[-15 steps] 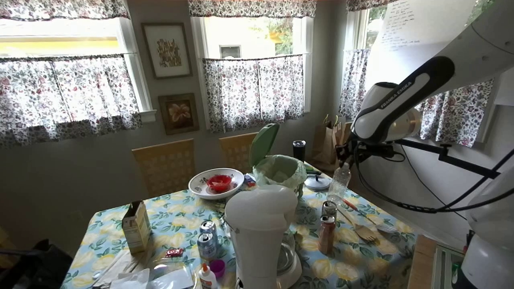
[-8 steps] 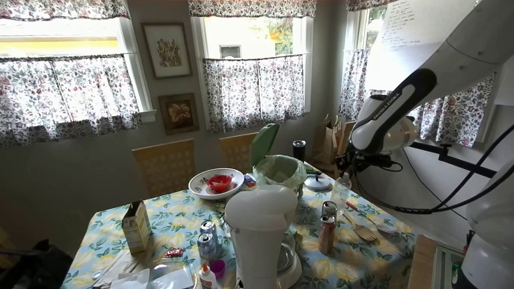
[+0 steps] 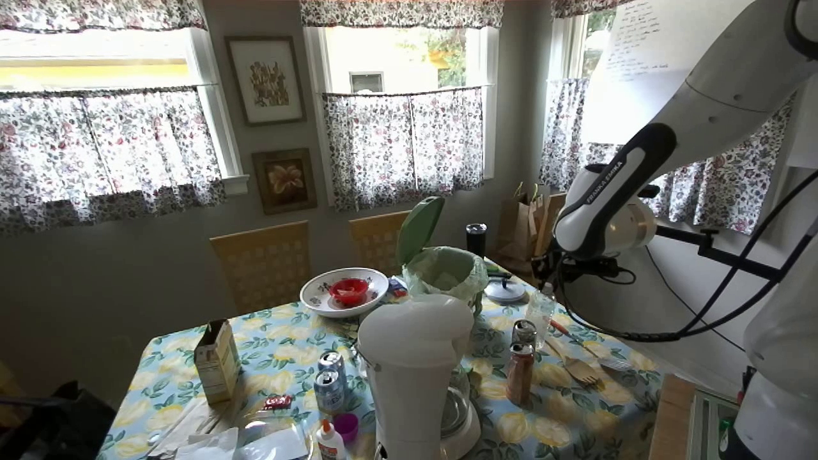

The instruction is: Put the bottle and two cans in a straight line

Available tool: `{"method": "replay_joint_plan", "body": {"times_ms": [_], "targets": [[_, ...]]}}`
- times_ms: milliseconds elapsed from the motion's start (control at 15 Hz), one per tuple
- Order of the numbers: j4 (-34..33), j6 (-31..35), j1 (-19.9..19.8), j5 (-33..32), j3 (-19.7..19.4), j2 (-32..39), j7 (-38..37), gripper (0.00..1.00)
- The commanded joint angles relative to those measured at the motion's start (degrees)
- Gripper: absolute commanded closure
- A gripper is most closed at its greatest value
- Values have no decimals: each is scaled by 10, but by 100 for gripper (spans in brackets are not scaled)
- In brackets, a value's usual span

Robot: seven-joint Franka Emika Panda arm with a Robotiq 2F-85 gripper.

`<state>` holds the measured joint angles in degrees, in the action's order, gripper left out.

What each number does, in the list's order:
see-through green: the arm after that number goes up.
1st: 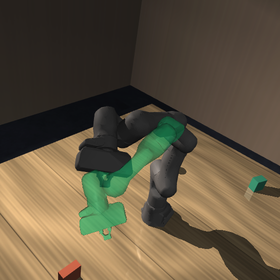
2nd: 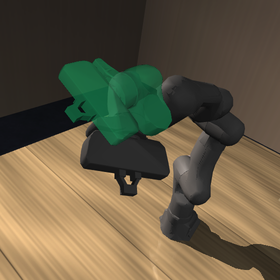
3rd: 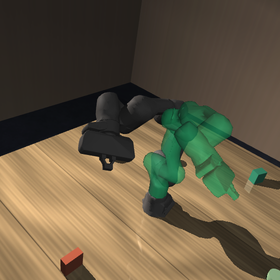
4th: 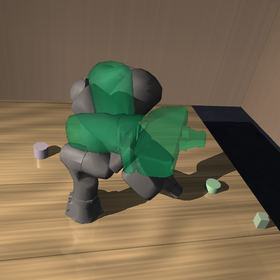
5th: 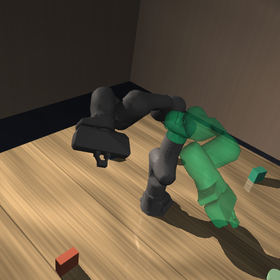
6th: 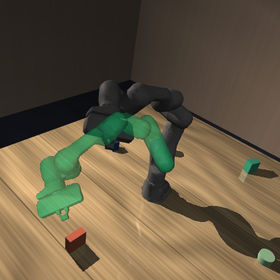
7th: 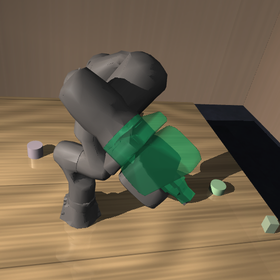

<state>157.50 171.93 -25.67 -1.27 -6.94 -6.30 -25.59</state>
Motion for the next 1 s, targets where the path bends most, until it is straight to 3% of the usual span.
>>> {"method": "replay_joint_plan", "body": {"times_ms": [0, 400, 933], "targets": [[0, 30, 14, 29, -3, 25, 4, 92], [-7, 38, 11, 31, -1, 58, 2, 92], [-16, 49, -1, -12, -7, 89, -23, 92]]}}
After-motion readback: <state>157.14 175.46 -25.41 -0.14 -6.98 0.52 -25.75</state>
